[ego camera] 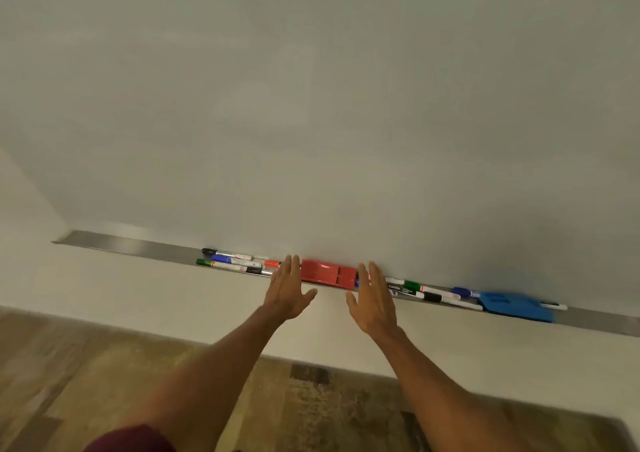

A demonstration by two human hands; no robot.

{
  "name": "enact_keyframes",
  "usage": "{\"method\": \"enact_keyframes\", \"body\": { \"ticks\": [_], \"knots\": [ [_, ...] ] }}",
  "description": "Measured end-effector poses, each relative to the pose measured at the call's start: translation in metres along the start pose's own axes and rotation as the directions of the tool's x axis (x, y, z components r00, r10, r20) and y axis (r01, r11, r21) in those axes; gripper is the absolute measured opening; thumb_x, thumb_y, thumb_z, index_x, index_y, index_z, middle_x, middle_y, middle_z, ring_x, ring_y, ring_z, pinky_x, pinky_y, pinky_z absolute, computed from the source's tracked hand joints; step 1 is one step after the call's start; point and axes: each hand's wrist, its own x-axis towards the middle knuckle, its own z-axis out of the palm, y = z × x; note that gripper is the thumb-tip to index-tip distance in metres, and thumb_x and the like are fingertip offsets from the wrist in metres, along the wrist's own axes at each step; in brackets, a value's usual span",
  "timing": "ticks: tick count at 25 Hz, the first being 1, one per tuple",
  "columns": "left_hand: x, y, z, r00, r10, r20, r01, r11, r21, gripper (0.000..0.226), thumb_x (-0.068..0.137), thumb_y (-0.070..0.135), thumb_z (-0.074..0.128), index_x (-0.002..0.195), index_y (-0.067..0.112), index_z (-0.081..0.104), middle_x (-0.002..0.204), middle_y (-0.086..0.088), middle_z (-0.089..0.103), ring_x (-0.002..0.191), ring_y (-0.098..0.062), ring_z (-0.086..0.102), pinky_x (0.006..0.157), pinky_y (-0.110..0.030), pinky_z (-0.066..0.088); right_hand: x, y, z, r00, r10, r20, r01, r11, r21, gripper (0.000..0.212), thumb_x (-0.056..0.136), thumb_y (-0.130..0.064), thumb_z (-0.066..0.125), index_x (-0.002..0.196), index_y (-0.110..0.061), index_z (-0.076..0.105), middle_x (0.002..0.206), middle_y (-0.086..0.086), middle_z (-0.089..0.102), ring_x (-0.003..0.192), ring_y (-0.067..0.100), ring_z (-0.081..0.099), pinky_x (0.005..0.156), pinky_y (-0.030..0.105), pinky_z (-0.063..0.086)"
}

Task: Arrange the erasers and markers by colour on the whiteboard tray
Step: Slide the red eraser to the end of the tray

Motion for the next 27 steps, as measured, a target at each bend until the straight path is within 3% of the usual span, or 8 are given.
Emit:
{"method": "enact_keyframes", "body": {
  "ticks": [7,10,20,27],
  "knots": [
    [0.031,-0.013,0.008,0.989,-0.001,0.145,0.027,0.984,-0.176,0.096,0.088,0.038,0.062,0.15,0.002,-0.001,0.161,-0.013,0.005,0.148,-0.026,0.007,0.119,-0.035,0.015,0.025,-0.016,0.018,0.978,0.145,0.15,-0.167,0.975,0.148,0.075,0.095,-0.023,0.054,0.151,-0.013,0.006,0.161,0.009,0.005,0.149,0.024,0.007,0.119,0.038,0.021],
    [0.041,-0.019,0.015,0.985,0.03,0.171,0.008,0.976,-0.218,0.097,0.083,0.038,0.069,0.149,0.005,0.006,0.156,-0.014,0.019,0.144,-0.027,0.023,0.117,-0.039,0.026,0.033,-0.018,0.028,0.972,0.167,0.163,-0.193,0.967,0.164,0.079,0.093,-0.02,0.058,0.151,-0.013,0.006,0.162,0.008,0.004,0.149,0.025,0.008,0.118,0.038,0.022],
    [0.055,-0.019,0.029,0.979,0.062,0.193,-0.044,0.995,-0.093,0.085,0.084,0.04,0.066,0.145,0.003,0.018,0.148,-0.014,0.033,0.137,-0.029,0.031,0.115,-0.041,0.029,0.04,-0.018,0.045,0.95,0.211,0.232,-0.248,0.958,0.142,0.086,0.092,-0.021,0.059,0.151,-0.016,-0.004,0.161,0.011,0.006,0.149,0.028,0.011,0.117,0.043,0.025],
    [0.057,-0.018,0.034,0.986,0.063,0.154,-0.054,0.996,-0.064,0.067,0.083,0.038,0.067,0.133,0.008,0.034,0.137,-0.011,0.045,0.127,-0.027,0.041,0.11,-0.039,0.033,0.04,-0.015,0.05,0.957,0.179,0.228,-0.207,0.973,0.106,0.086,0.092,-0.021,0.06,0.151,-0.017,-0.002,0.161,0.009,0.011,0.149,0.026,0.012,0.116,0.043,0.027]
  ]
}}
